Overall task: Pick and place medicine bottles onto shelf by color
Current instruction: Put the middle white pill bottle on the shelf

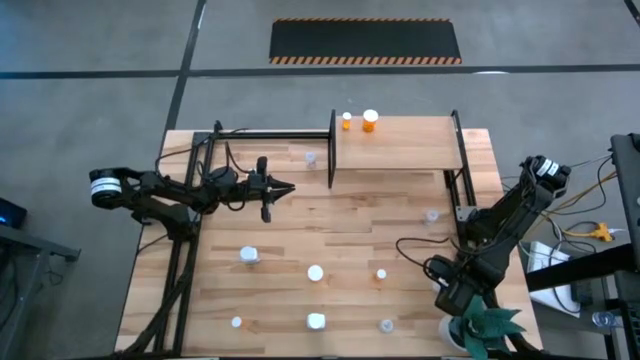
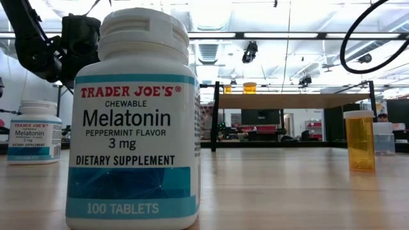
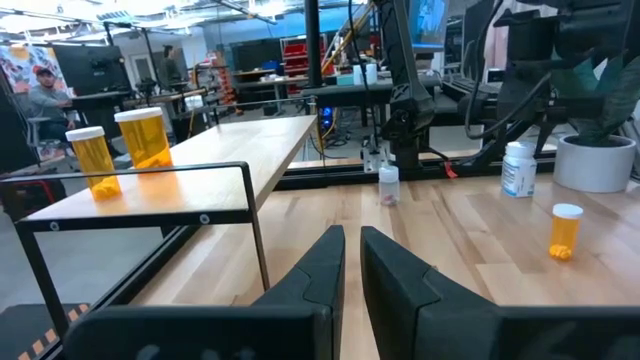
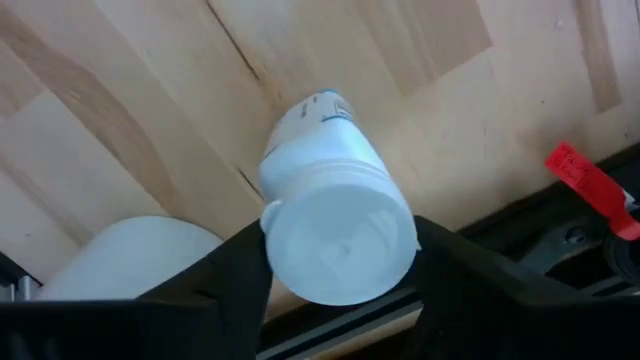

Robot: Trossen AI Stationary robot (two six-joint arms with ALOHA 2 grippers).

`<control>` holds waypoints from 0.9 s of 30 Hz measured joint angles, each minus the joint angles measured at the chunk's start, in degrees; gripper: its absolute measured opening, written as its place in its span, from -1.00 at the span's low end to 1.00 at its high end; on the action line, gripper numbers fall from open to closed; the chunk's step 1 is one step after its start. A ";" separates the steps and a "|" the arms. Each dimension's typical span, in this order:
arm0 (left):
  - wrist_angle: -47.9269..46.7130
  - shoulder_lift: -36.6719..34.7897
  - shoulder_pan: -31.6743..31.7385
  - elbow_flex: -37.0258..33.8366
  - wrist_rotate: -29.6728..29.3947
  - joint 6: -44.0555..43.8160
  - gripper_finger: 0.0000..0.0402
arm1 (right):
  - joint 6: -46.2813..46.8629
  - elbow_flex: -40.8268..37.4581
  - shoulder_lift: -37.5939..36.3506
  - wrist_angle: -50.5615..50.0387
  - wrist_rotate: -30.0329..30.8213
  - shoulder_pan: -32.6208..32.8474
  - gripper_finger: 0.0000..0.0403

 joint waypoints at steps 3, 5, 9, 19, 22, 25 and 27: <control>0.02 0.00 0.00 0.00 0.00 0.00 -0.90 | -0.15 0.00 -1.10 0.10 0.00 0.00 -0.14; 0.02 0.00 0.00 0.00 0.00 0.00 -0.90 | -0.11 0.00 -2.16 0.14 0.00 -0.38 -0.19; 0.02 0.00 0.00 0.14 0.00 0.00 -0.90 | -0.90 1.38 -4.25 -0.79 0.23 -2.44 -0.18; 0.01 0.00 0.00 0.39 0.00 0.02 -0.90 | -22.10 13.70 -4.87 -9.75 4.33 -20.41 -0.19; 0.02 0.00 0.00 0.39 0.00 0.45 -0.90 | -35.12 19.52 -3.33 -12.98 6.06 -31.24 -0.19; 0.02 0.00 0.00 0.42 0.00 0.60 -0.90 | -50.61 25.89 -0.65 -15.09 6.32 -44.37 -0.18; 0.02 0.00 0.00 0.46 0.00 1.18 -0.90 | -61.43 30.59 2.28 -16.55 6.14 -53.40 -0.19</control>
